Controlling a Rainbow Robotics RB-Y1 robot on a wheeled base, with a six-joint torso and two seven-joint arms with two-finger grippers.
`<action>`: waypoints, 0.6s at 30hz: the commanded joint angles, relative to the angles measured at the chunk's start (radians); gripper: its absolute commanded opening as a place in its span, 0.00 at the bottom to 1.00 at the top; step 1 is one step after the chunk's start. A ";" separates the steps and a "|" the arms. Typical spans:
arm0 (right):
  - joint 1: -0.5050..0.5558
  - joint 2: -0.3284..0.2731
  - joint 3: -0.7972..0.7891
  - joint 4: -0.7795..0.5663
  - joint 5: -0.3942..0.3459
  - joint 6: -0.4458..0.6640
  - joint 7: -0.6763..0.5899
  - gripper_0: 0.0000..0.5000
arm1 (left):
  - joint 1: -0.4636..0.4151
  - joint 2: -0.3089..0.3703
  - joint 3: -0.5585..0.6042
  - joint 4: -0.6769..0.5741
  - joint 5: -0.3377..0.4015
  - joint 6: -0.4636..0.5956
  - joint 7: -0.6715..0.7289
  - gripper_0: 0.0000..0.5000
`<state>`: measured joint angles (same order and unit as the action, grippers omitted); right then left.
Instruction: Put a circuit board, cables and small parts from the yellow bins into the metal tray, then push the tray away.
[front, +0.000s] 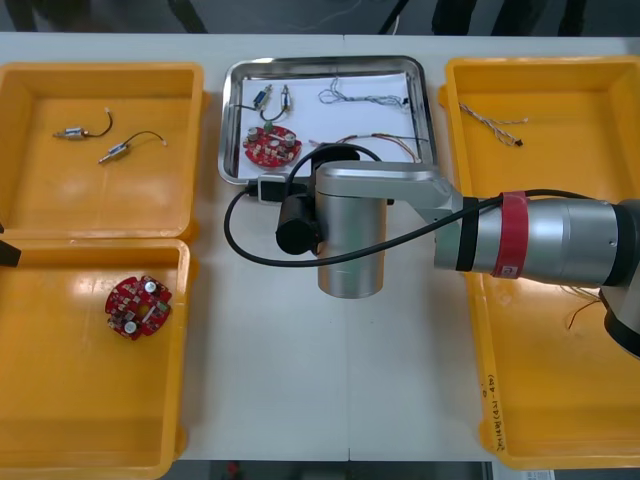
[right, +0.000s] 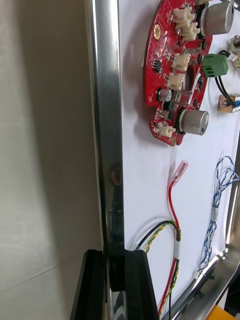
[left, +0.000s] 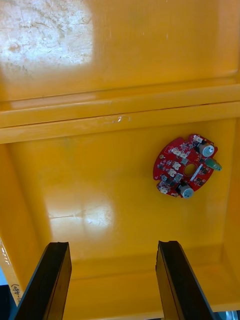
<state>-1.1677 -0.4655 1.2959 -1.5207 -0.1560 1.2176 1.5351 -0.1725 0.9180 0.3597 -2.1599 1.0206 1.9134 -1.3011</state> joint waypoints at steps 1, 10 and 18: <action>-0.064 0.010 0.010 0.019 0.013 -0.021 -0.029 0.00 | 0.014 0.044 0.028 -0.026 -0.004 0.006 -0.024 1.00; -0.092 0.010 0.010 0.070 0.007 -0.064 -0.029 0.00 | 0.014 0.044 0.028 -0.026 -0.004 0.006 -0.024 1.00; -0.099 0.011 0.010 0.094 0.007 -0.107 -0.033 0.00 | 0.014 0.044 0.028 -0.026 -0.004 0.006 -0.024 1.00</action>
<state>-1.2083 -0.4654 1.2959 -1.4282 -0.1558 1.1306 1.5350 -0.1725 0.9180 0.3597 -2.1599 1.0206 1.9134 -1.3011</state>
